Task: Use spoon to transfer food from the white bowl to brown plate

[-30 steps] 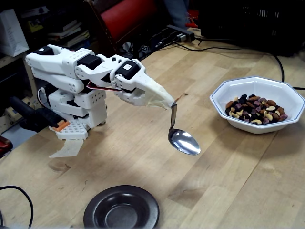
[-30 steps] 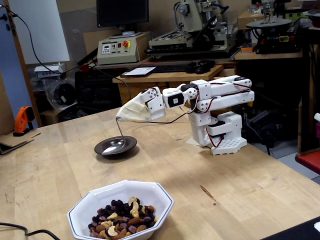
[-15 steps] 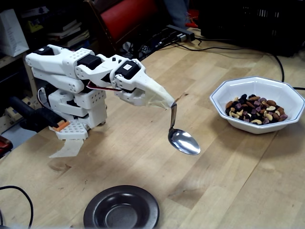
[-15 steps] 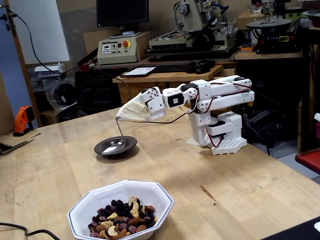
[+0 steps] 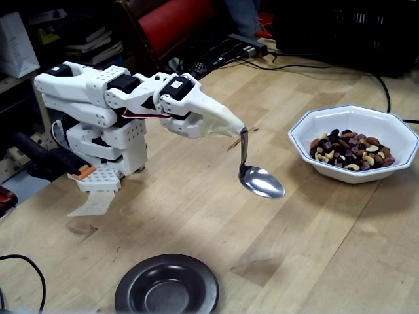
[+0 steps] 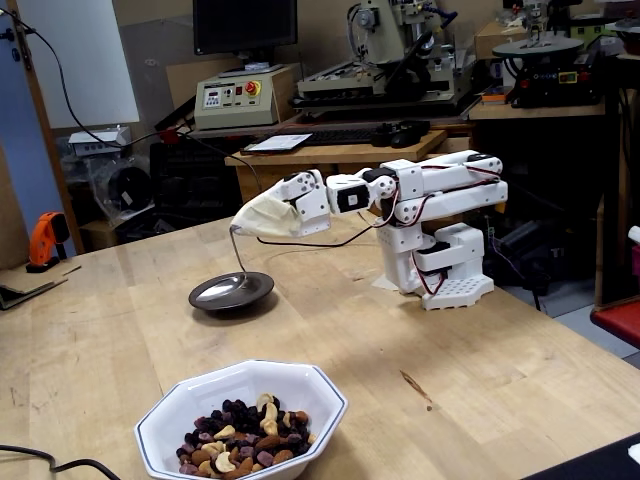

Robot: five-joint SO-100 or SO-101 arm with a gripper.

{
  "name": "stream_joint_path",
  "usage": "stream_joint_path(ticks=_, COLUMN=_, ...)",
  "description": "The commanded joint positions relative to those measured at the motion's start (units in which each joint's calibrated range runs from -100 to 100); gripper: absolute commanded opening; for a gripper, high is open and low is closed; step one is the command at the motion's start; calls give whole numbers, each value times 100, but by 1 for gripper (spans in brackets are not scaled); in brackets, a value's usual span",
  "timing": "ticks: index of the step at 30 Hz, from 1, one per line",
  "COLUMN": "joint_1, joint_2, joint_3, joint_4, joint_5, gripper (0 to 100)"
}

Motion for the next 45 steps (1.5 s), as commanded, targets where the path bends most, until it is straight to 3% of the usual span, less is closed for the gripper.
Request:
stream_joint_path(ticks=1, joint_1=-85, joint_2=-44, joint_3=-2, joint_4=-157, joint_5=24, gripper=4)
stream_joint_path(ticks=29, joint_1=-92, joint_2=195, joint_3=-20, joint_4=-971, joint_5=29, gripper=4)
stream_joint_path(ticks=35, joint_1=-92, joint_2=803, joint_3=-852, joint_4=-1003, joint_5=29, gripper=4)
stream_joint_path(ticks=45, joint_1=-92, joint_2=3199, joint_3=-2454, joint_4=-1319, joint_5=24, gripper=4)
